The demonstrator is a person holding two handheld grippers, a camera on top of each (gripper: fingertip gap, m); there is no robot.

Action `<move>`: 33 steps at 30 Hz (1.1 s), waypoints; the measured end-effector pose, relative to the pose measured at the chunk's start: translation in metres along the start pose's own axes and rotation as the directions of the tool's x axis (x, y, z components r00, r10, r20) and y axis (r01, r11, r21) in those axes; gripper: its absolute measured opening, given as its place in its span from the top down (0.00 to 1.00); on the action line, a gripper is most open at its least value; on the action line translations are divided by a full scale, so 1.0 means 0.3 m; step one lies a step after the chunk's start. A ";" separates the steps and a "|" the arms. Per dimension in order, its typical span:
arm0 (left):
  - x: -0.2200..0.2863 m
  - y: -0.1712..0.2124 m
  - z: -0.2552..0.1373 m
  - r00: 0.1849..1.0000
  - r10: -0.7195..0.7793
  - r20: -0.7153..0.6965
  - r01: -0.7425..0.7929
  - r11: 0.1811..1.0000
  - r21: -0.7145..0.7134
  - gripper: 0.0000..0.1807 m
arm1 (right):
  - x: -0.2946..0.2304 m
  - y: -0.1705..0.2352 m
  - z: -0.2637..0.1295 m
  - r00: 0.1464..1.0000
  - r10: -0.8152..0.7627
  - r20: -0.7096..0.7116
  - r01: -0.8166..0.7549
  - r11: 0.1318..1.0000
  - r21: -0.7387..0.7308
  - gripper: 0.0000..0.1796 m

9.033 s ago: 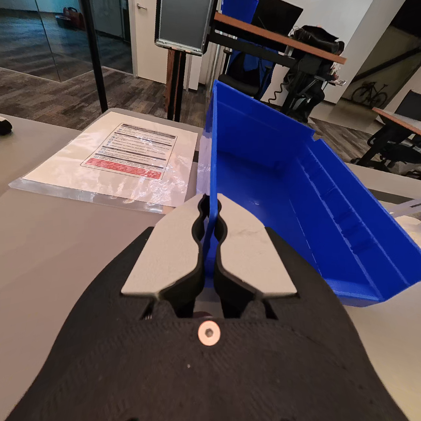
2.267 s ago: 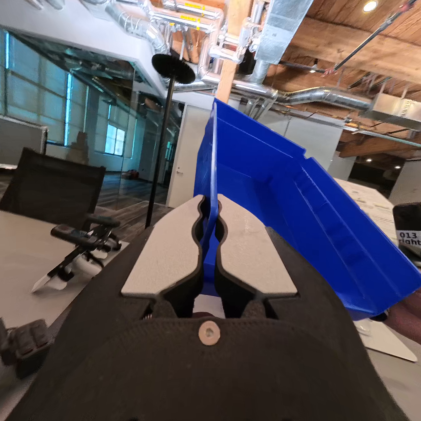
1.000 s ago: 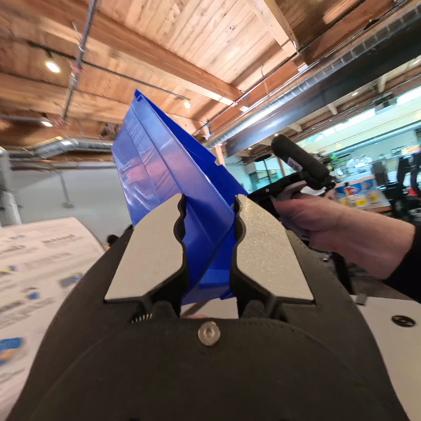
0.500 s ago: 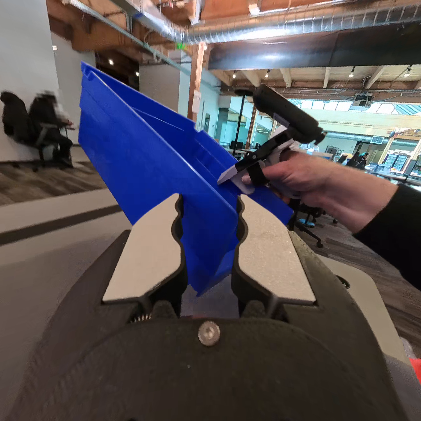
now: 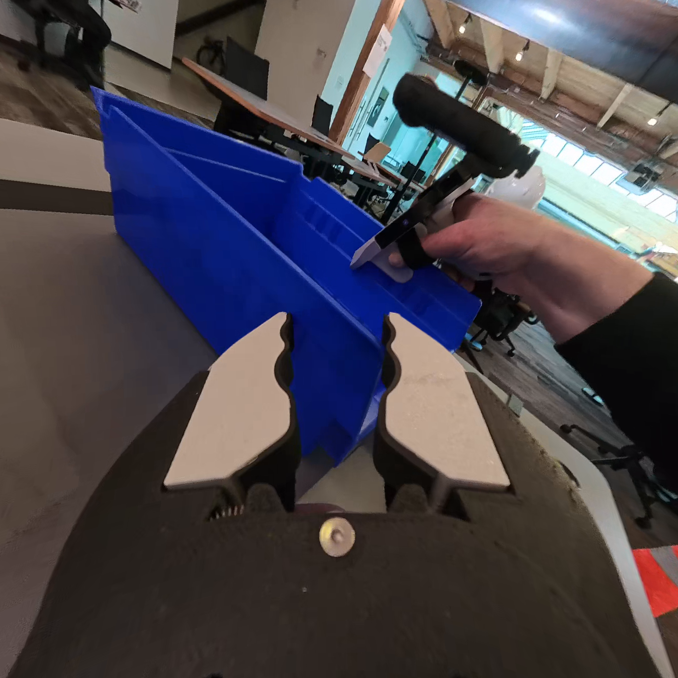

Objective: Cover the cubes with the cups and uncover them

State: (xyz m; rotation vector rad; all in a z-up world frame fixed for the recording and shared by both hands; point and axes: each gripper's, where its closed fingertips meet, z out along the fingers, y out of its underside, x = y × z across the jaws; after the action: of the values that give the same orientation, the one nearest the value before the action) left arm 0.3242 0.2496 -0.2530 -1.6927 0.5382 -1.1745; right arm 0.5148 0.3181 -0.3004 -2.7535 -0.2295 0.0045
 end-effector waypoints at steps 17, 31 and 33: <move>-0.166 -0.075 0.148 0.996 -0.037 0.076 0.037 0.999 -0.003 0.74 | 0.081 -0.222 0.096 1.000 -0.030 -0.001 0.030 0.999 -0.009 0.96; -0.004 -0.102 0.025 0.980 0.187 -0.069 -0.185 0.982 0.034 0.57 | 0.082 -0.219 -0.277 0.976 -0.077 -0.203 0.151 0.913 0.378 0.64; 0.049 -0.085 -0.024 0.958 0.271 -0.096 -0.269 0.962 0.040 0.59 | -0.006 -0.183 -0.368 0.972 -0.112 -0.208 0.195 0.879 0.436 0.67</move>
State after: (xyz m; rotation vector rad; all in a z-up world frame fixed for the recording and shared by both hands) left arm 0.3202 0.2459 -0.2233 -1.4877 0.7871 -1.0660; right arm 0.5081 0.3275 -0.1776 -2.2447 -0.3501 -0.2030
